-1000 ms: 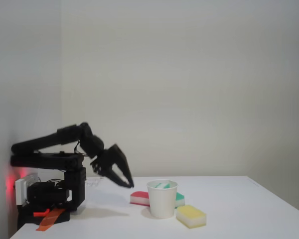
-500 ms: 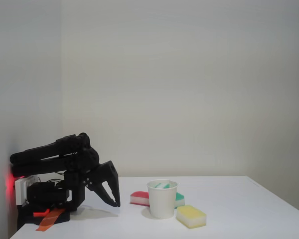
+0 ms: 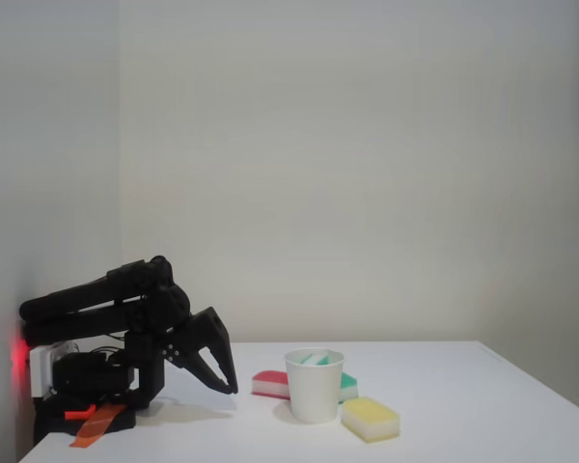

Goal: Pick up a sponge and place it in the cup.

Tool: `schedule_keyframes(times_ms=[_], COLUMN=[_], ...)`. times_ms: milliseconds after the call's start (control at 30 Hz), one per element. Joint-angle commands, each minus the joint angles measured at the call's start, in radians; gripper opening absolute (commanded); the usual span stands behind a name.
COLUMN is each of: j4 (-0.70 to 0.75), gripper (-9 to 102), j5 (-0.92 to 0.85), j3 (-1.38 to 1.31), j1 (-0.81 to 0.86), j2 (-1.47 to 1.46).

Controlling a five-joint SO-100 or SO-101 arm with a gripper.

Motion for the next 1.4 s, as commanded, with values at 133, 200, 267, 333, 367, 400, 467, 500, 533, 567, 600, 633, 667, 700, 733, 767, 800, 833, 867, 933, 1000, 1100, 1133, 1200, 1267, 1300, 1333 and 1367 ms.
schedule_keyframes(times_ms=[133, 200, 267, 333, 367, 400, 467, 500, 533, 567, 600, 633, 667, 700, 733, 767, 800, 833, 867, 933, 1000, 1100, 1133, 1200, 1267, 1300, 1333, 1367], j4=[0.083, 0.083, 0.083, 0.083, 0.083, 0.083, 0.083, 0.083, 0.083, 0.083, 0.083, 0.083, 0.083, 0.083, 0.083, 0.083, 0.083, 0.083, 0.083, 0.083, 0.083, 0.083, 0.083, 0.083, 0.083, 0.083, 0.083, 0.083], gripper=[1, 1, 1, 1, 1, 1, 1, 1, 1, 1, 1, 1, 1, 1, 1, 1, 1, 1, 1, 1, 1, 1, 1, 1, 1, 1, 1, 1], j5=[-0.008, -0.008, -0.008, -0.008, -0.008, -0.008, -0.008, -0.008, -0.008, -0.008, -0.008, -0.008, -0.008, -0.008, -0.008, -0.008, -0.008, -0.008, -0.008, -0.008, -0.008, -0.008, -0.008, -0.008, -0.008, -0.008, -0.008, -0.008], j3=[0.002, 0.002, 0.002, 0.002, 0.002, 0.002, 0.002, 0.002, 0.002, 0.002, 0.002, 0.002, 0.002, 0.002, 0.002, 0.002, 0.002, 0.002, 0.002, 0.002, 0.002, 0.002, 0.002, 0.002, 0.002, 0.002, 0.002, 0.002], j1=[0.005, 0.005, 0.005, 0.005, 0.005, 0.003, -0.009, -0.012, -0.014, -0.014, -0.014, -0.014, -0.014, -0.014, -0.014, -0.014, -0.014, -0.014, -0.014, -0.014, -0.014, -0.014, -0.014, -0.014, -0.014, -0.014, -0.014, -0.014], j2=[-0.002, -0.002, -0.002, -0.002, -0.002, -0.002, -0.002, -0.002, -0.002, -0.002, -0.002, -0.002, -0.002, -0.002, -0.002, -0.002, -0.002, -0.002, -0.002, -0.002, -0.002, -0.002, -0.002, -0.002, -0.002, -0.002, -0.002, -0.002])
